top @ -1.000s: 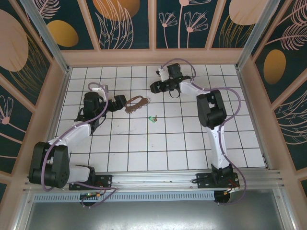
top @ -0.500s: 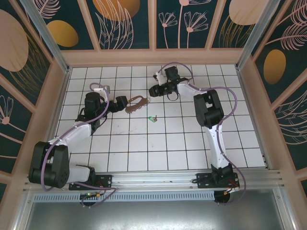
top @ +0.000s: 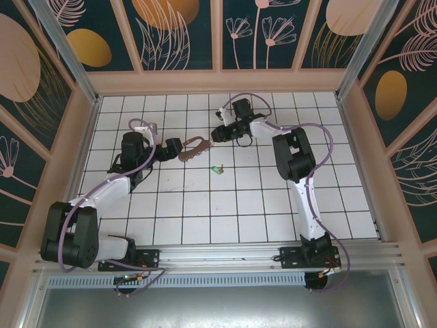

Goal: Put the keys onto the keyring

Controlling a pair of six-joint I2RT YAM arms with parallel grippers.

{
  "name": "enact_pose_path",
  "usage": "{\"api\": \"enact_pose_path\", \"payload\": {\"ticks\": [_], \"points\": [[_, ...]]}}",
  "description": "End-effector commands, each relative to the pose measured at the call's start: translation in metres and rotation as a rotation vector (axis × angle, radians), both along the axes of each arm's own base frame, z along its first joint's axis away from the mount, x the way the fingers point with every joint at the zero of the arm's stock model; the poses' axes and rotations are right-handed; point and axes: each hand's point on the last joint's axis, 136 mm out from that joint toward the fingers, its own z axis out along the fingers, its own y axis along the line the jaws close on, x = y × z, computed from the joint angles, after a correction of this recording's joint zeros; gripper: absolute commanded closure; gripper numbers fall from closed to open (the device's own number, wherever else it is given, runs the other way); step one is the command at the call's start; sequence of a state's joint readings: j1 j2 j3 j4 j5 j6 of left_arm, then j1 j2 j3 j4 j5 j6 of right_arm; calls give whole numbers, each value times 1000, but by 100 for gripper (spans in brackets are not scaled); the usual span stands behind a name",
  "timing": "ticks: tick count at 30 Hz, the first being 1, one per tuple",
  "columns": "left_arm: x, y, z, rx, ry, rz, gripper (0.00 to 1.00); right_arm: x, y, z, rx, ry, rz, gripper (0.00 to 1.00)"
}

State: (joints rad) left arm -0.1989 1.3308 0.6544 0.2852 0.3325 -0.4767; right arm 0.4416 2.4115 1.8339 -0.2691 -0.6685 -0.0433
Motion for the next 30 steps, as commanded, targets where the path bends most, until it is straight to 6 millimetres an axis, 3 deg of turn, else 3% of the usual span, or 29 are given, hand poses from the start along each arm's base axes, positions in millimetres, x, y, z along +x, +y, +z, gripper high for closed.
{"api": "enact_pose_path", "payload": {"ticks": [1,13,30], "points": [[0,-2,1,5,-2,-8,1,-7,11,3,32,18,41,70],[-1,-1,2,10,-4,-4,1,-9,15,1,46,28,50,81],[-1,1,4,21,-12,1,1,-10,21,1,48,43,79,83]]}}
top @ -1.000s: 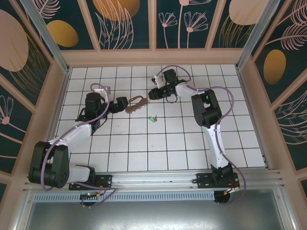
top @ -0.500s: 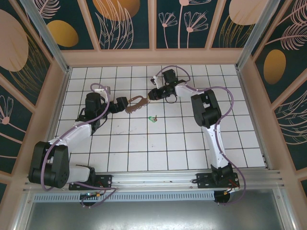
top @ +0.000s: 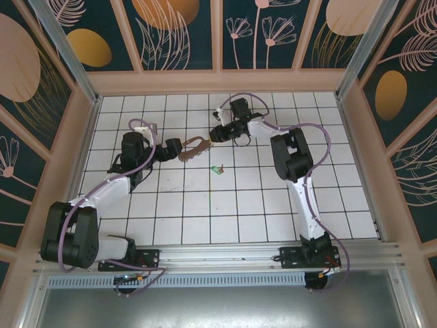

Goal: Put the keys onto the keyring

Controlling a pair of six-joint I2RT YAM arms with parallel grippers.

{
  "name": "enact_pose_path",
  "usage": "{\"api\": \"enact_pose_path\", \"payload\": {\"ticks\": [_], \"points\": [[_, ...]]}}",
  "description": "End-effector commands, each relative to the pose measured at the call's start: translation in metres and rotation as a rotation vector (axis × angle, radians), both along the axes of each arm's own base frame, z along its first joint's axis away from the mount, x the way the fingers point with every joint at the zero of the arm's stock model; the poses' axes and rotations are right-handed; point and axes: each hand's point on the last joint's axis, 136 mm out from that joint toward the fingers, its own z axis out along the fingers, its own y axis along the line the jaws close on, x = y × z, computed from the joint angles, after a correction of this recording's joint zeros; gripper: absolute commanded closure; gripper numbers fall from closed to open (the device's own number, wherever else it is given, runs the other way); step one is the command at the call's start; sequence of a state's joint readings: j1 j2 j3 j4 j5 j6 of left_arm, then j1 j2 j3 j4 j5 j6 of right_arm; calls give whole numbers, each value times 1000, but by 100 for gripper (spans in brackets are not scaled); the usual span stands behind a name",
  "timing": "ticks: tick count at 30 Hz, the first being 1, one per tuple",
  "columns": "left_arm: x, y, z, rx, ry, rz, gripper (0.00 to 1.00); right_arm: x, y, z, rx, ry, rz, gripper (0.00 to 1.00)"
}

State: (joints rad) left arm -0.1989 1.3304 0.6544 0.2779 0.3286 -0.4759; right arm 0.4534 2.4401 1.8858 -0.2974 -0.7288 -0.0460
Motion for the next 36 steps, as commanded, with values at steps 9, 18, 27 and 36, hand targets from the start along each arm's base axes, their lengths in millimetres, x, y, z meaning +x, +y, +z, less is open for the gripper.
{"api": "enact_pose_path", "payload": {"ticks": [9,18,27,36], "points": [[-2,1,9,16,-28,3,1,-5,4,-7,-38,19,35,79],[-3,1,11,16,-35,2,1,-4,5,-11,-59,20,35,66],[-3,2,11,20,-36,5,1,-5,5,-14,-62,26,39,80],[-4,3,13,20,-41,7,1,-5,5,-9,-67,17,40,88]]}}
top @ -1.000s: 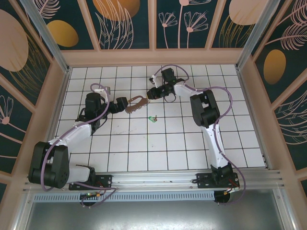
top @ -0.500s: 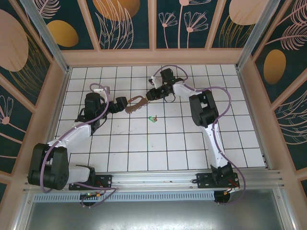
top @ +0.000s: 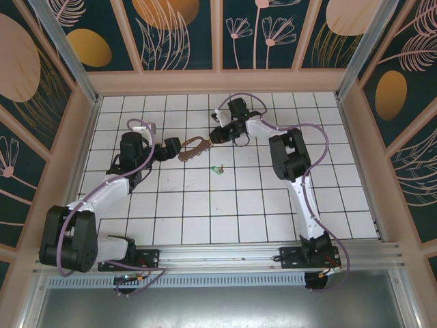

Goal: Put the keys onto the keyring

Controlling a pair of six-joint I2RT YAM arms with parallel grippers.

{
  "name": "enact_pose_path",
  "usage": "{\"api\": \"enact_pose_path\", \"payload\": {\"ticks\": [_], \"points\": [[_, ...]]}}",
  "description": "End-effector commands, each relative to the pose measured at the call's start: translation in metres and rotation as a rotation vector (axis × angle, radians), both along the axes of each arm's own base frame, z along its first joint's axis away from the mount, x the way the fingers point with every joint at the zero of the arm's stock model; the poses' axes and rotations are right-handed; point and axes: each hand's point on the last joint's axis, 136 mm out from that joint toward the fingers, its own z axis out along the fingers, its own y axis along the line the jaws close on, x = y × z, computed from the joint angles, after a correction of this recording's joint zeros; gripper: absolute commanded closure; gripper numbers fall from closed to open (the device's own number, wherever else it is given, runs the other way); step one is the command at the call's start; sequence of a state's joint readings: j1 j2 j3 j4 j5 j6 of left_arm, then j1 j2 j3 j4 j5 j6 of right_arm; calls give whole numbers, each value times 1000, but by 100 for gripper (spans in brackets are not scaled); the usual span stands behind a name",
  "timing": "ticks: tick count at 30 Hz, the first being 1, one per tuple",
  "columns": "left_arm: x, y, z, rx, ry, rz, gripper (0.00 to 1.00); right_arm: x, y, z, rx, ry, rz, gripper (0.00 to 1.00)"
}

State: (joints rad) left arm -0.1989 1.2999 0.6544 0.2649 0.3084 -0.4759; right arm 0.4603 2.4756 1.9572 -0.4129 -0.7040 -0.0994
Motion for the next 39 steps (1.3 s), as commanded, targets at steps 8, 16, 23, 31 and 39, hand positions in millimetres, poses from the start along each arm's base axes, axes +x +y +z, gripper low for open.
{"api": "enact_pose_path", "payload": {"ticks": [8,16,23,31,39], "points": [[-5,-1,6,11,-25,-11,1,-9,6,16,-9,-39,18,99],[-11,0,8,5,-30,-10,1,-56,-18,9,-6,-29,-58,93],[-12,-1,7,-1,-29,-15,1,-87,-35,1,-8,3,-84,81],[-15,1,2,5,-22,-5,1,-77,-28,6,-1,7,-61,75],[-15,2,3,15,-27,-3,1,-73,-29,-1,-44,33,-47,78]]}}
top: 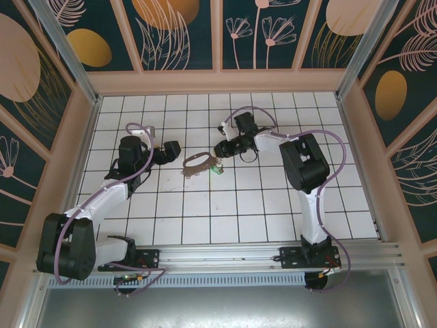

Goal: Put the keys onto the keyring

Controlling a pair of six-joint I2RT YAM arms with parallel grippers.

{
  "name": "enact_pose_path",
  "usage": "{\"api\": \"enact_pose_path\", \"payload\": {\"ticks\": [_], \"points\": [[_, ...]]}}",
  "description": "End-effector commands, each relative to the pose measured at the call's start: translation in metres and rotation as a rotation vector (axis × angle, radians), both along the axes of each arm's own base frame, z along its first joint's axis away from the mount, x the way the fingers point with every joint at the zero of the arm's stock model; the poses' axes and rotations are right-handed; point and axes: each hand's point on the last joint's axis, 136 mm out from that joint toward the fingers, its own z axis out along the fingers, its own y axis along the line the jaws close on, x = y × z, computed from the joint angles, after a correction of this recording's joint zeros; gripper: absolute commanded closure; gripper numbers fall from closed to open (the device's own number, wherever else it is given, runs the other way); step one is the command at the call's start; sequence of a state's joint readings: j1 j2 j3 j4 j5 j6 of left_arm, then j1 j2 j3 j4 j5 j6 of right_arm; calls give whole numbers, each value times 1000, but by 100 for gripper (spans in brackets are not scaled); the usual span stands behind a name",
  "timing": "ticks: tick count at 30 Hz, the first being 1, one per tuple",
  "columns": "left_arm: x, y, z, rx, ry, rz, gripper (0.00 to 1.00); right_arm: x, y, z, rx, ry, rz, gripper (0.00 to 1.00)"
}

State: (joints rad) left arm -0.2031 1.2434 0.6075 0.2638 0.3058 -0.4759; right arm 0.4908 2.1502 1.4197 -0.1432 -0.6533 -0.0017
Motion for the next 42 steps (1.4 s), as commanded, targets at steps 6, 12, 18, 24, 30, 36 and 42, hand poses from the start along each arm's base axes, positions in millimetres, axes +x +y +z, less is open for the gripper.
{"api": "enact_pose_path", "payload": {"ticks": [6,12,18,24,30,36,42], "points": [[-2,0,4,15,-23,-4,1,-12,-13,-19,-96,54,30,78],[-2,0,4,14,-25,-6,1,-15,-16,-21,-105,63,32,83],[-3,0,4,14,-26,-6,1,-11,-11,-13,-73,63,37,75],[-2,0,5,13,-27,-6,1,-2,-10,-7,-67,59,30,74],[-3,0,5,14,-27,-7,1,-3,-17,-10,-86,67,30,83],[-3,0,5,13,-28,-9,1,-9,-20,-14,-98,80,43,83],[-3,0,5,13,-27,-8,1,-11,-20,-17,-98,89,52,83]]}}
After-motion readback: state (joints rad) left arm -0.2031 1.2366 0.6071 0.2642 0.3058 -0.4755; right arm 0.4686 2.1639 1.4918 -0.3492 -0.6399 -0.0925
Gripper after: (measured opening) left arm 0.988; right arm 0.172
